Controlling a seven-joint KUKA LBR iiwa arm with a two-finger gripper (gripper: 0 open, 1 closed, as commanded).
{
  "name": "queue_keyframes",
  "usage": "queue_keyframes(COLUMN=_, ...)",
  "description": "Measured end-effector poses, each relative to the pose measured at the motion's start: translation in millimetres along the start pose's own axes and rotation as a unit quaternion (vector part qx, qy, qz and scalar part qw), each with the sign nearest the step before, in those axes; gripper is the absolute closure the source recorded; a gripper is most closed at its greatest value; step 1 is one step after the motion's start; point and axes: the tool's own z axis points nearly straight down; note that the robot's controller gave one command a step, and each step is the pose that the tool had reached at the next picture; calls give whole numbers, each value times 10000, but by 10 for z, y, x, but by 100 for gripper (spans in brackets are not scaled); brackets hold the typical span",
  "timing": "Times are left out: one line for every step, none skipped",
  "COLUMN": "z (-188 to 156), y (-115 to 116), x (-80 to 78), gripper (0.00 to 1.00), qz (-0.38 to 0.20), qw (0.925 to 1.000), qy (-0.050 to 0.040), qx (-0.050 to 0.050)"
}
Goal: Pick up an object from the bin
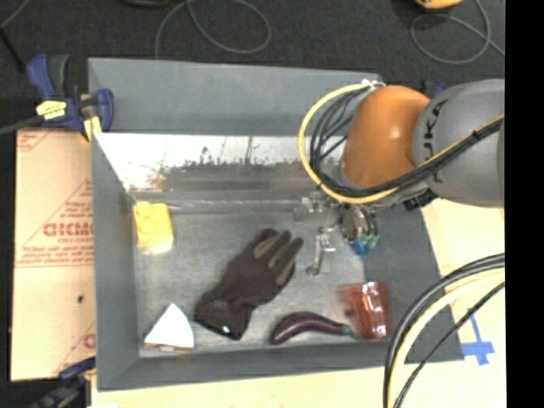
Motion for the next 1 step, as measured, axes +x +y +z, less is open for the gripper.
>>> queue_keyframes(z=-48, y=-1, x=-13, gripper=0, qz=-3, qw=10000, qy=-35, qx=3)
